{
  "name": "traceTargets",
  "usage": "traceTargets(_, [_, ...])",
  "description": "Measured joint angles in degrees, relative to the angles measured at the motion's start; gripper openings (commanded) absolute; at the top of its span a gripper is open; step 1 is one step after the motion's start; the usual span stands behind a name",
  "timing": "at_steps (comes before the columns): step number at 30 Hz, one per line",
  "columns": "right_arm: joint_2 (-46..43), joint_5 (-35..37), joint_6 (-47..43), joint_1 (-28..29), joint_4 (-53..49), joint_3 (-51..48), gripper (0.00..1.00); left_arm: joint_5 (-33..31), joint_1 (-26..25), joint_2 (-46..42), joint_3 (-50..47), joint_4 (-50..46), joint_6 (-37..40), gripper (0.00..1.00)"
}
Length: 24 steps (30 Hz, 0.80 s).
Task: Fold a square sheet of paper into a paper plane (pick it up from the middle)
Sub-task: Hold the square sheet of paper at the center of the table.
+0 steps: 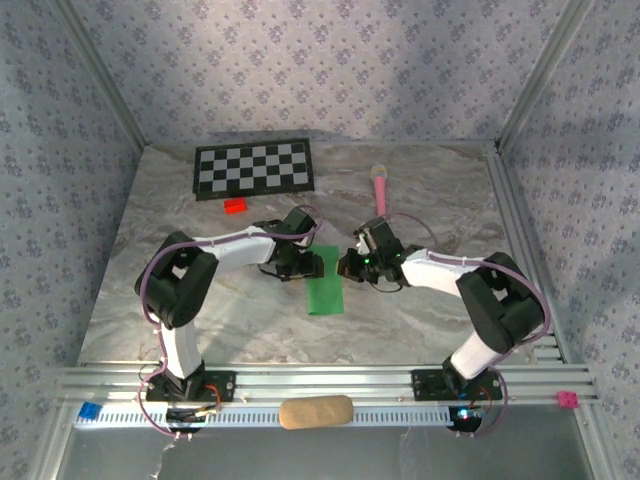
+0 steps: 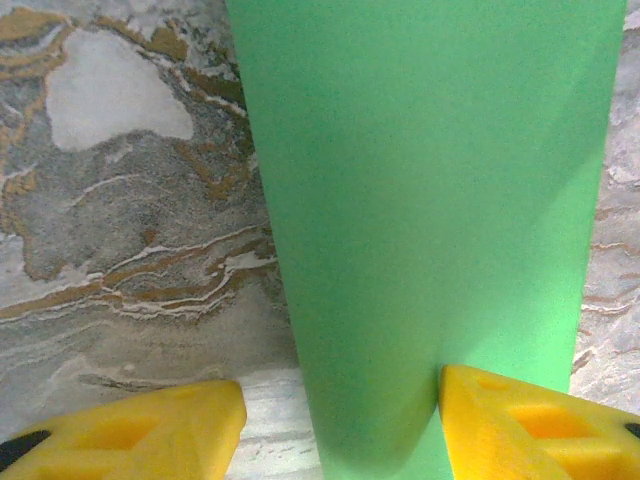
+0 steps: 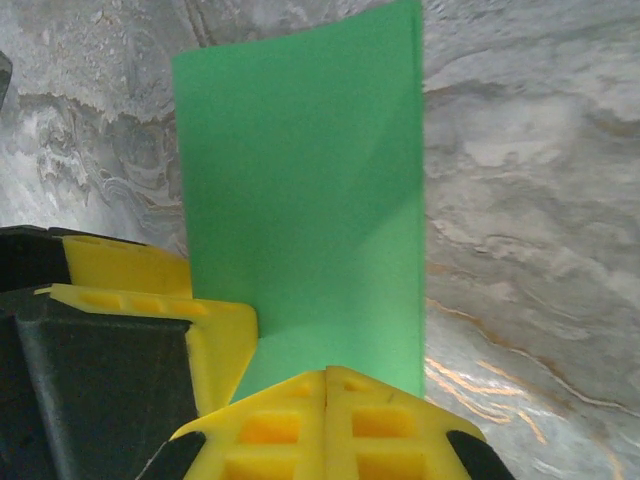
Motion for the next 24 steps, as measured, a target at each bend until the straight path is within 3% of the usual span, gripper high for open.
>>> traceTargets(24, [7.02, 1.66, -2.49, 2.45, -4.17, 4.22, 0.0, -0.07, -0.15, 0.28, 0.28, -0.28, -0.02, 0.59])
